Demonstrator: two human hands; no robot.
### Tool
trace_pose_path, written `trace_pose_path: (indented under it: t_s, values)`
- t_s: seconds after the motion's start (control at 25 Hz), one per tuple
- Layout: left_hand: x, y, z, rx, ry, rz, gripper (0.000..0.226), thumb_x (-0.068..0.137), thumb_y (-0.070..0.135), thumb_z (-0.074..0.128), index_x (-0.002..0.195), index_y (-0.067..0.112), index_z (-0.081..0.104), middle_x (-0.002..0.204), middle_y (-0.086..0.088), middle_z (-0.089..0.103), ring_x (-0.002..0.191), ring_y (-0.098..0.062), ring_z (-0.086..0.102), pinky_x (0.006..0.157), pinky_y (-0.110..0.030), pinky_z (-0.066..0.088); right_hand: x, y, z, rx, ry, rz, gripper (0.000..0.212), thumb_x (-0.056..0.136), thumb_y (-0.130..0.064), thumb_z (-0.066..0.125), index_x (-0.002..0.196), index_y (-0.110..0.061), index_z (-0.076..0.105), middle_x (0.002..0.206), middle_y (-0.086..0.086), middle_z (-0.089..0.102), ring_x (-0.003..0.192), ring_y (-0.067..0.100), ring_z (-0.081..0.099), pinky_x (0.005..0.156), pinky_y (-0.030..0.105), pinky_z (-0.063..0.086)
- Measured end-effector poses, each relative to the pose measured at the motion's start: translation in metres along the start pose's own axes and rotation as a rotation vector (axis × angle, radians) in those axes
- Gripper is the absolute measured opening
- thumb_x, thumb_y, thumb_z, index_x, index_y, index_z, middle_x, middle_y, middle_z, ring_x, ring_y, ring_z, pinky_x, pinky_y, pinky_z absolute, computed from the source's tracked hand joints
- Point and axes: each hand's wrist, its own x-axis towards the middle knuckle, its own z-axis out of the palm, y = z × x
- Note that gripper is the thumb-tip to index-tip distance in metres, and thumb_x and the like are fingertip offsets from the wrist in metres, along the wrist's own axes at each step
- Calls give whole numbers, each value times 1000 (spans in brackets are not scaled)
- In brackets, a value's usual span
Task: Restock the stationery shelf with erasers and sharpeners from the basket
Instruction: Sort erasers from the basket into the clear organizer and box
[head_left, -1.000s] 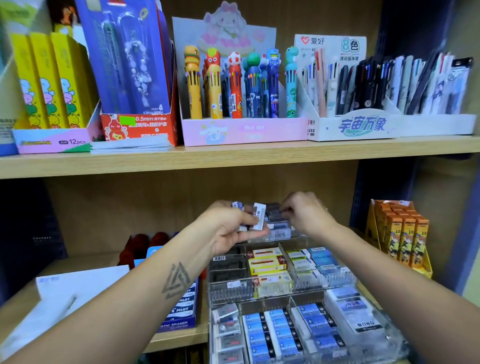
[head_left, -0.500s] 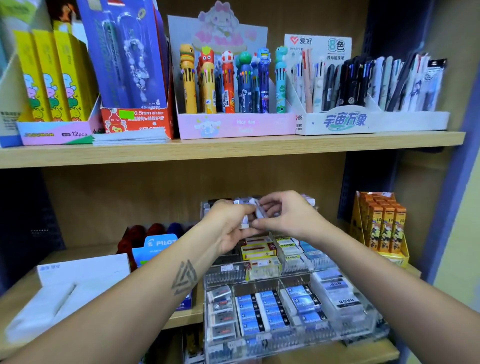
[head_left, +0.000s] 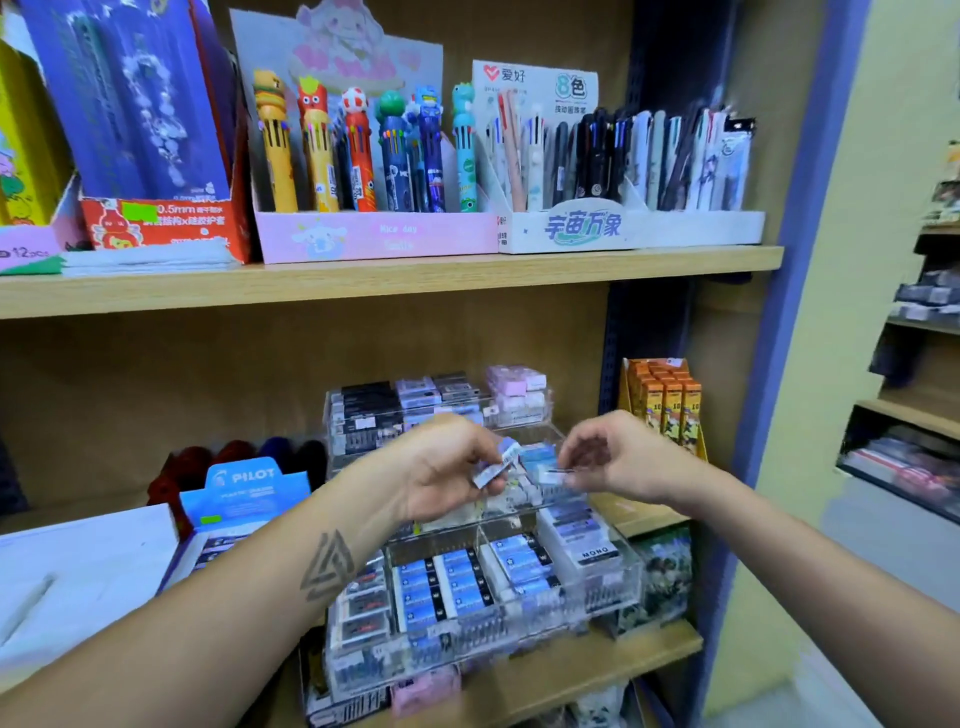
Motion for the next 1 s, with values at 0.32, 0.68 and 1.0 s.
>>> trace_pose_path:
  t_s: [0.32, 0.68, 1.0]
  values:
    - [-1, -30, 31, 206, 45, 74, 37, 78, -23, 66, 112, -12, 55, 102, -32, 61, 81, -35, 70, 81, -44, 60, -33, 20, 0, -242, -135, -8, 12, 77, -21, 84, 84, -24, 75, 83, -12, 74, 77, -2, 66, 69, 16, 50]
    - [2, -49, 36, 567, 147, 231, 29, 71, -6, 82, 97, 4, 74, 93, -8, 70, 61, -10, 58, 63, -23, 52, -43, 25, 17, -257, -84, -30, 12, 73, -24, 87, 76, -25, 75, 91, -12, 66, 86, 3, 60, 77, 26, 52]
    - [4, -56, 43, 678, 213, 343, 34, 71, 11, 89, 99, 14, 70, 86, -5, 75, 69, -16, 69, 73, -33, 58, -41, 22, 7, -32, -18, -18, 38, 75, -20, 86, 110, -23, 70, 97, -11, 71, 88, 3, 67, 81, 23, 57]
